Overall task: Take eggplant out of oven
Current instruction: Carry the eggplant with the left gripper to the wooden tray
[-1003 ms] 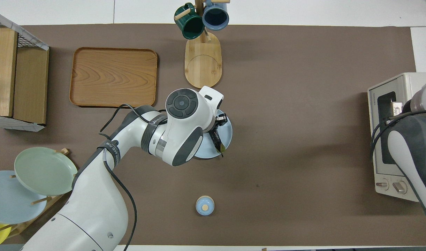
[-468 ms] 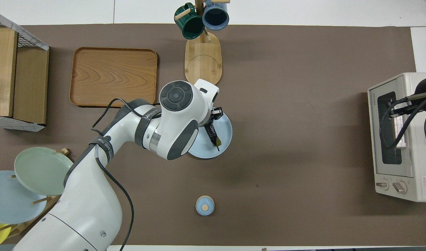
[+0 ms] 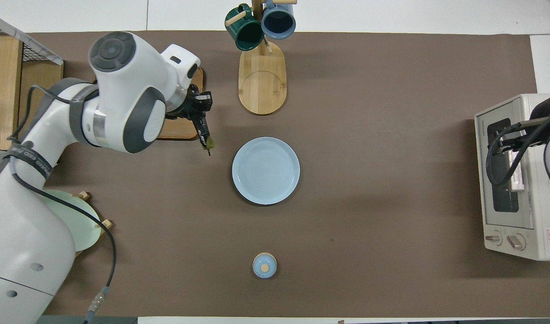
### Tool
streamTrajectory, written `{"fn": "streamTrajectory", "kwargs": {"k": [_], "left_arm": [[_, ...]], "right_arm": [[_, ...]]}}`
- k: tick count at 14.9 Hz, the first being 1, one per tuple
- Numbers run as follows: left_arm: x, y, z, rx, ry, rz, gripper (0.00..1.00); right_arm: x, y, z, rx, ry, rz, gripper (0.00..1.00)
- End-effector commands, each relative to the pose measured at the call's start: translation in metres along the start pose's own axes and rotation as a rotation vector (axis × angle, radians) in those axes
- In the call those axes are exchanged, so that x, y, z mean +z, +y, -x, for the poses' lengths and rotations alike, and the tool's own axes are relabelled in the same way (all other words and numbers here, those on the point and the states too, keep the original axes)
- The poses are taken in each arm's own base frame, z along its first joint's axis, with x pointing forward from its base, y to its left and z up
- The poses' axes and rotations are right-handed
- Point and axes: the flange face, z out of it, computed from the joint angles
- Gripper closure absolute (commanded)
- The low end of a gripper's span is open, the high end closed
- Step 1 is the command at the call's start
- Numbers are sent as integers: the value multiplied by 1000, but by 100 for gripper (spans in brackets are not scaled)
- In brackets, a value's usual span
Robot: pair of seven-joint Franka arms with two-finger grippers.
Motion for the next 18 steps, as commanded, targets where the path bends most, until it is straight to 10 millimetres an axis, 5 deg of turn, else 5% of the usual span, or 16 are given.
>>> {"fn": "streamTrajectory", "kwargs": {"k": [1, 3, 7, 15, 16, 17, 18], "left_arm": [[4, -48, -36, 50, -2, -3, 100], [6, -79, -60, 88, 5, -2, 100], [19, -112, -90, 120, 28, -7, 100], [41, -110, -82, 188, 58, -44, 100], [40, -110, -82, 188, 60, -44, 84], [39, -109, -82, 185, 59, -42, 1], [37, -109, -82, 183, 53, -39, 0]], "right_arm": [[-5, 0, 6, 19, -21, -38, 0], [-7, -8, 2, 9, -9, -34, 0], [-7, -3, 4, 18, -19, -35, 0], [-16, 4, 14, 141, 8, -36, 0], [-17, 6, 14, 140, 16, -36, 0], [-18, 8, 10, 130, 43, -32, 0], [-18, 11, 8, 116, 56, -31, 0]]}}
